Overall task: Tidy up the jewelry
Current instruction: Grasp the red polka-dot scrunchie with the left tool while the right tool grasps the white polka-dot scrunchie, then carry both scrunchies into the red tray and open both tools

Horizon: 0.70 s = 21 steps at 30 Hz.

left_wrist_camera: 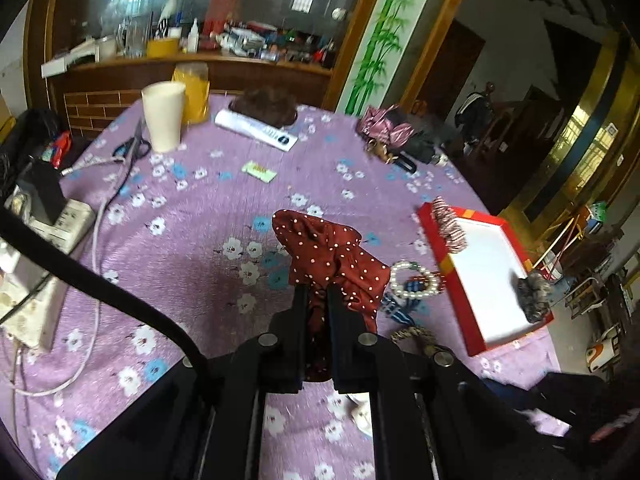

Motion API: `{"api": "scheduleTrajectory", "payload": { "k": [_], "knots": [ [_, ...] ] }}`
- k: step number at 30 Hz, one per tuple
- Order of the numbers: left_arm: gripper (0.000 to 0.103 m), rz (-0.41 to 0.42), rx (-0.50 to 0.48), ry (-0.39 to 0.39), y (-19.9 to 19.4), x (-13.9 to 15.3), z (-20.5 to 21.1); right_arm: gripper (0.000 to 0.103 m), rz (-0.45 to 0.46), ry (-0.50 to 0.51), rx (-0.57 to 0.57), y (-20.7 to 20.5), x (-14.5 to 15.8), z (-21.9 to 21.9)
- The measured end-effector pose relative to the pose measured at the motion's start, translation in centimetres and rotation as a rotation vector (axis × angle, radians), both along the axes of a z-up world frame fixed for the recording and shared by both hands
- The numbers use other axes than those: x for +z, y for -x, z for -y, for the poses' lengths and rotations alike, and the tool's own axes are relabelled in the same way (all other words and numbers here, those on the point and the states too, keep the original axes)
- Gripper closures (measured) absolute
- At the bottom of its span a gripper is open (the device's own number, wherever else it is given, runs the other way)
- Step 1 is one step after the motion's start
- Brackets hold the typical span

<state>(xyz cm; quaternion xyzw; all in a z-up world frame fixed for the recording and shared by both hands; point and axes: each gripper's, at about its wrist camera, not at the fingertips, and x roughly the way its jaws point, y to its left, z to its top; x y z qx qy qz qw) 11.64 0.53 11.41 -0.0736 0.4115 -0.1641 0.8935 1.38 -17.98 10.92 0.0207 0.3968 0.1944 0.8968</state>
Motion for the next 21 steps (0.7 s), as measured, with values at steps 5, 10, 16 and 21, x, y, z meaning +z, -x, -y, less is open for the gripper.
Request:
{"api": "scheduleTrajectory", "payload": {
  "k": [5,10,16,21],
  "knots": [
    [0.095,0.030,0.023,-0.019,1.6,1.0,-0.8,0.027,-0.022,0.051,0.002,-0.7,-1.9,-1.1],
    [0.095,0.034,0.040,-0.054,2.2,0.2,-1.8,0.027,-0.094,0.129,-0.003,-4.0,-4.6,-2.7],
    [0.095,0.046,0.046,-0.082,3.0,-0.3,-3.0,0.081,-0.185,0.185,-0.002,-6.3,-7.9,-3.5],
    [0.095,0.060,0.044,-0.075,3.5,0.1,-3.5,0.093,-0.157,0.098,0.005,-6.0,-6.5,-2.7]
  ]
}}
